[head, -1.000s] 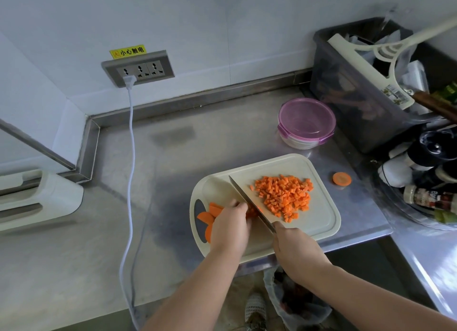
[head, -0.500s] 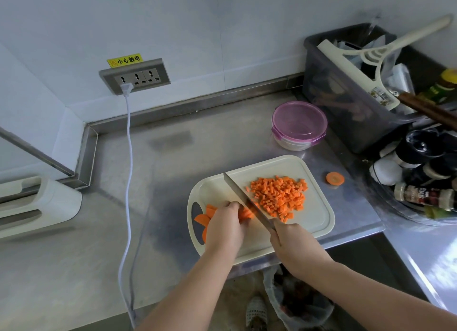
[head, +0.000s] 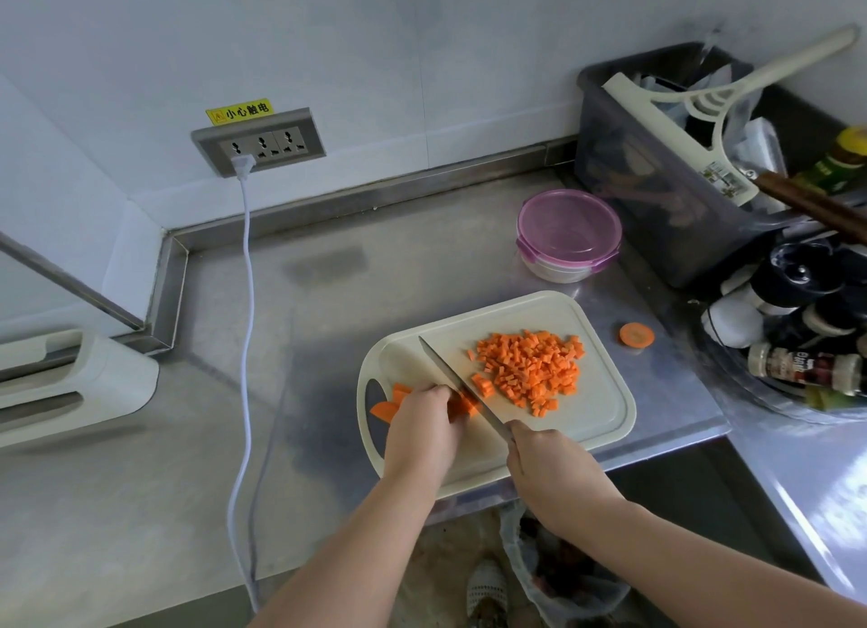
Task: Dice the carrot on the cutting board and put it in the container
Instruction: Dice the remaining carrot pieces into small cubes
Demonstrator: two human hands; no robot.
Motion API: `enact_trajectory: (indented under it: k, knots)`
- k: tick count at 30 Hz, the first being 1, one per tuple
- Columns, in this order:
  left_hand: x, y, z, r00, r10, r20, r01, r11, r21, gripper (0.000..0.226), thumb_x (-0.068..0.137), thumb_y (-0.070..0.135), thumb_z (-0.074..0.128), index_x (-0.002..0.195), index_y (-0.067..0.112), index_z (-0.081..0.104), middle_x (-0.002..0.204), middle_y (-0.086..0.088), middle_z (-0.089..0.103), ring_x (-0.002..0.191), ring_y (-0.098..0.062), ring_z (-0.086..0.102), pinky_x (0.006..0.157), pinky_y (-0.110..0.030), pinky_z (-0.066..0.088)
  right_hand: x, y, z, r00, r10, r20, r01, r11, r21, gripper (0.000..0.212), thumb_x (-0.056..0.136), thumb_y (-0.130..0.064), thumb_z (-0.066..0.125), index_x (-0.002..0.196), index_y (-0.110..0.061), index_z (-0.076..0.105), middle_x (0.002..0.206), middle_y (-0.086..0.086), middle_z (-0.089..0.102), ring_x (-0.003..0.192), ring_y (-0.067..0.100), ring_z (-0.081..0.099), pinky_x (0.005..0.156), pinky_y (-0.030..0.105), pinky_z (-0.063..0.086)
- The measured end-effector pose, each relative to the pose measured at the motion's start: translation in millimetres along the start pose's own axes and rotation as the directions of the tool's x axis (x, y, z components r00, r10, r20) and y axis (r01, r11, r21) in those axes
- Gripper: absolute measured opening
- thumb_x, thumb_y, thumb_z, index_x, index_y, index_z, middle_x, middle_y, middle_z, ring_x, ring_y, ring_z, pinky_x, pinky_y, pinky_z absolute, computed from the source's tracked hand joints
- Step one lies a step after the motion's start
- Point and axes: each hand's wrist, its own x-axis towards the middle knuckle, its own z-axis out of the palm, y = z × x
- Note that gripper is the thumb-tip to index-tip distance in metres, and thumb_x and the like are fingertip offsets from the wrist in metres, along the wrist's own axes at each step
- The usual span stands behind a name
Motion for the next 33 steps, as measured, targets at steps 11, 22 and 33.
enact_trajectory:
  k: [11, 22, 33]
  knots:
    - [0, -1, 4, 0.999, 0.050, -0.018, -0.049, 0.997, 0.056, 0.007, 0.089, 0.019, 0.061, 0.092, 0.014, 0.065, 0.101, 0.004, 0.061, 0.084, -0.016, 0.061, 0.072, -0.033, 0.053, 5, -4, 0, 0.994, 0.088, 0.063, -0.091, 0.995, 0.049, 0.032, 0.099, -0.010, 0.035, 0.129, -0.015, 0.043, 0.100, 0.003, 0.061, 0.082, 0.018, 0.059, 0.071, 0.029, 0.053]
    - [-2, 1, -4, 0.998, 0.052, -0.027, -0.052, 0.999, -0.011, 0.018, 0.089, 0.032, 0.063, 0.103, 0.022, 0.070, 0.100, 0.007, 0.069, 0.087, -0.010, 0.064, 0.075, -0.026, 0.054, 1, 8, -15, 0.995, 0.075, -0.066, -0.054, 0.959, 0.279, 0.014, 0.101, -0.021, 0.034, 0.093, -0.018, 0.045, 0.092, 0.003, 0.056, 0.081, 0.020, 0.053, 0.075, 0.031, 0.044]
    - [-6, 0, -13, 0.998, -0.047, -0.044, 0.050, 0.996, 0.073, 0.019, 0.092, 0.031, 0.058, 0.105, 0.022, 0.067, 0.105, 0.004, 0.068, 0.095, -0.016, 0.063, 0.075, -0.028, 0.047, -11, -5, -3, 0.999, 0.042, -0.020, -0.037, 0.981, 0.191, 0.030, 0.101, -0.021, 0.033, 0.124, -0.017, 0.051, 0.093, 0.001, 0.064, 0.081, 0.019, 0.063, 0.074, 0.037, 0.056]
